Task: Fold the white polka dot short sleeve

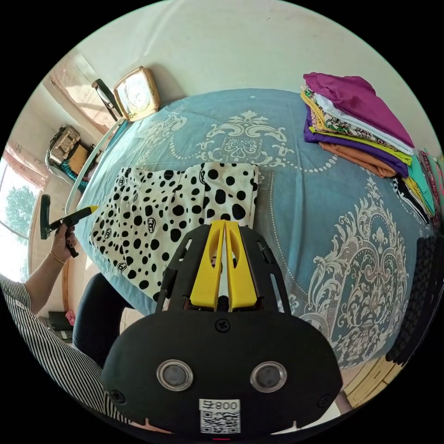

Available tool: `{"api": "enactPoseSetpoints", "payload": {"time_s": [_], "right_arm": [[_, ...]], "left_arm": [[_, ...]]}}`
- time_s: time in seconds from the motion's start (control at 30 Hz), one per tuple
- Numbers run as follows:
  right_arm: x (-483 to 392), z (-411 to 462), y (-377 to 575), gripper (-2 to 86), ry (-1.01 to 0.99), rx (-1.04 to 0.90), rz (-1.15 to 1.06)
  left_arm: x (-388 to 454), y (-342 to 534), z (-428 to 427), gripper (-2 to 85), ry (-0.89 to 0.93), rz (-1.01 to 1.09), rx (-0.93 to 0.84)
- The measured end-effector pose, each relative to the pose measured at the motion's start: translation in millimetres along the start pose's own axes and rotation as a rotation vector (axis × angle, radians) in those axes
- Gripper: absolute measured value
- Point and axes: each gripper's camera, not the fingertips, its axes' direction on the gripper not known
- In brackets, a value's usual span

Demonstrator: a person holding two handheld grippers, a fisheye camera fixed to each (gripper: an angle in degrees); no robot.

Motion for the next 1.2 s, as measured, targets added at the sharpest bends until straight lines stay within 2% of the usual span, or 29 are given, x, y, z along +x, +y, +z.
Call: {"api": "enactPoseSetpoints", "payload": {"time_s": [0.13,0.3,0.63,0.77,0.9,1.2], "right_arm": [[-7.8,-25.5,40.2,0.1,-0.014,-0.031,-0.010],[-1.2,-1.8,66.1,0.1,0.011,-0.213,0.001],[26.6,-83.8,88.6,0.5,-0.088,-0.089,0.098],[46.9,-96.7,122.6,1.7,-0.156,-0.099,0.195],[59.0,-106.8,139.1,4.0,-0.205,-0.091,0.252],[56.6,-113.9,134.6,6.1,-0.227,-0.104,0.252]], "left_arm": [[-7.8,35.1,-13.4,0.2,0.000,-0.029,-0.059],[-24.4,39.3,-2.1,0.4,0.003,-0.088,-0.148],[-67.6,58.1,-75.2,5.9,0.096,-0.151,-0.051],[-91.4,70.0,-66.9,7.7,0.173,-0.220,-0.090],[-99.1,68.3,-54.6,7.9,0.159,-0.209,-0.129],[-110.5,56.9,-40.6,5.6,0.155,-0.193,-0.139]]}}
